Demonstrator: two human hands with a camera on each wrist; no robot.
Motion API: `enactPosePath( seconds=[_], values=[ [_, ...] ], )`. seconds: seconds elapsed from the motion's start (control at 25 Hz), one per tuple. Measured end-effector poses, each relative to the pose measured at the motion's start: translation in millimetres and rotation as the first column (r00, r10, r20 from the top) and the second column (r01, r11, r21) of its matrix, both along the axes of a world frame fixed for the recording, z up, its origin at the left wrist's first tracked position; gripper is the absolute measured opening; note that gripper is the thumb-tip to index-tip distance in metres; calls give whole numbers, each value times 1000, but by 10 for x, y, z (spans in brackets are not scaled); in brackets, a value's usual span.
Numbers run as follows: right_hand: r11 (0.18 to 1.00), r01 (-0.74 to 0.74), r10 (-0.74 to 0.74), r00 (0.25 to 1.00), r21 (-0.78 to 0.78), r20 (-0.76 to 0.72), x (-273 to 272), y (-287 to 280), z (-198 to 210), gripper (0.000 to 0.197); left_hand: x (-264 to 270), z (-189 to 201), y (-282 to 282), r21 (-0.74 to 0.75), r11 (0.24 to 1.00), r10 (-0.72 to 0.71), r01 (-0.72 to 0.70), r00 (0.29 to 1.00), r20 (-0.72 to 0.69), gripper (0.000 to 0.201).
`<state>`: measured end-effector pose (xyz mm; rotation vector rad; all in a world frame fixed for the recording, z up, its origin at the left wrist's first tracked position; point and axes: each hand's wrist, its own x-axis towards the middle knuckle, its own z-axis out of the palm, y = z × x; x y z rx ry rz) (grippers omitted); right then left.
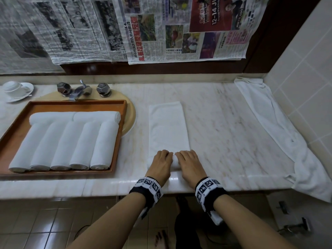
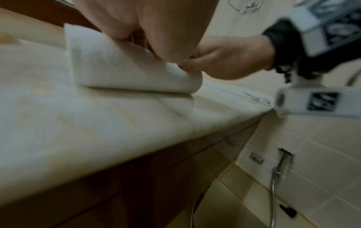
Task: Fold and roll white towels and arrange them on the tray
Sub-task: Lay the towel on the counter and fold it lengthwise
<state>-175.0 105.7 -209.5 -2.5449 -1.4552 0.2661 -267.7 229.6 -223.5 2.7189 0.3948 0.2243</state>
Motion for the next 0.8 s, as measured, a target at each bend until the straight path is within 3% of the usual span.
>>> enactPosePath(
  seconds=[0.12, 0.2, 0.32, 0.48, 0.56, 0.64, 0.72, 0.8],
  values=[
    [998, -48, 46, 998, -30, -45, 79, 32, 44, 42, -243, -145, -156, 36, 997, -68, 64, 989, 133, 53],
    [999, 7, -8, 999, -33, -45, 49, 34, 16, 39, -316, -196, -167, 27, 996, -84, 81, 985, 151, 59],
    [997, 45, -48, 998, 65, 40, -108, -23, -62, 35, -184, -109, -68, -37, 998, -41, 43, 997, 63, 56],
    [999, -20, 19, 999, 26, 38, -108, -73, -95, 54, 45, 83, 73, -48, 997, -58, 54, 994, -93, 45],
    [999, -25, 26, 1000, 42, -8, -26, -1, -33, 49, 9, 109, 31, -28, 1000, 5, -6, 999, -32, 39],
    [998, -58, 58, 996, -5, -67, 27, 41, 75, 41, -111, 25, -60, -11, 999, 46, -45, 992, 117, 35],
    [997, -68, 63, 991, -43, -122, 76, 38, 106, 39, -247, -98, -162, 21, 1000, -12, 8, 976, 218, 43],
    [999, -42, 37, 991, -32, -128, 47, 36, 100, 37, -295, -150, -161, 53, 998, -52, 41, 973, 225, 51]
  ],
)
